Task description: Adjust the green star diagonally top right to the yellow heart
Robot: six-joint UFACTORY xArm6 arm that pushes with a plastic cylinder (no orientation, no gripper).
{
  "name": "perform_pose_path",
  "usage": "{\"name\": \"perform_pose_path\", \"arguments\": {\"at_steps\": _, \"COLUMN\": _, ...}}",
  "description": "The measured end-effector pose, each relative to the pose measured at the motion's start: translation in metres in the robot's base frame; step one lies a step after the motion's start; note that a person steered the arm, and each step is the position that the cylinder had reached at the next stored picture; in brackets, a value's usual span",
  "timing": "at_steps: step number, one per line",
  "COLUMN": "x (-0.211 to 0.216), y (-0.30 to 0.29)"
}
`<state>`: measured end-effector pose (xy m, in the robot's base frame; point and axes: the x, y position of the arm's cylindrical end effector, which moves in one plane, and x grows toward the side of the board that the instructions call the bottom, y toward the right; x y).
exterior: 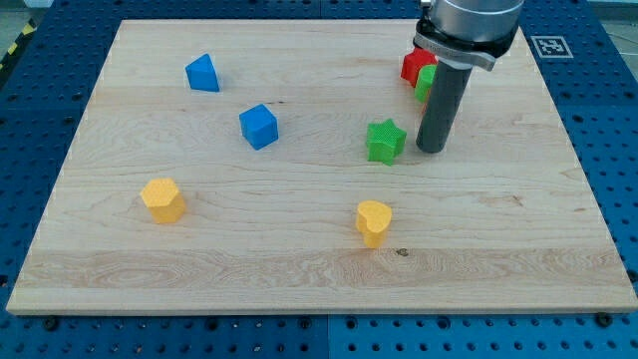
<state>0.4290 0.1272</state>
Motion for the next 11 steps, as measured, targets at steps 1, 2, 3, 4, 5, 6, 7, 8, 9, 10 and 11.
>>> {"name": "perform_pose_path", "arguments": {"at_steps": 1, "x": -0.013, "y": 0.000}}
{"name": "perform_pose_path", "arguments": {"at_steps": 2, "x": -0.022, "y": -0.001}}
{"name": "perform_pose_path", "arguments": {"at_steps": 3, "x": -0.033, "y": -0.007}}
{"name": "perform_pose_path", "arguments": {"at_steps": 4, "x": -0.037, "y": -0.022}}
{"name": "perform_pose_path", "arguments": {"at_steps": 5, "x": -0.037, "y": -0.045}}
{"name": "perform_pose_path", "arguments": {"at_steps": 6, "x": -0.027, "y": -0.056}}
{"name": "perform_pose_path", "arguments": {"at_steps": 7, "x": -0.015, "y": -0.069}}
{"name": "perform_pose_path", "arguments": {"at_steps": 8, "x": -0.010, "y": -0.078}}
{"name": "perform_pose_path", "arguments": {"at_steps": 9, "x": 0.011, "y": -0.087}}
{"name": "perform_pose_path", "arguments": {"at_steps": 10, "x": 0.023, "y": -0.093}}
{"name": "perform_pose_path", "arguments": {"at_steps": 11, "x": 0.042, "y": -0.093}}
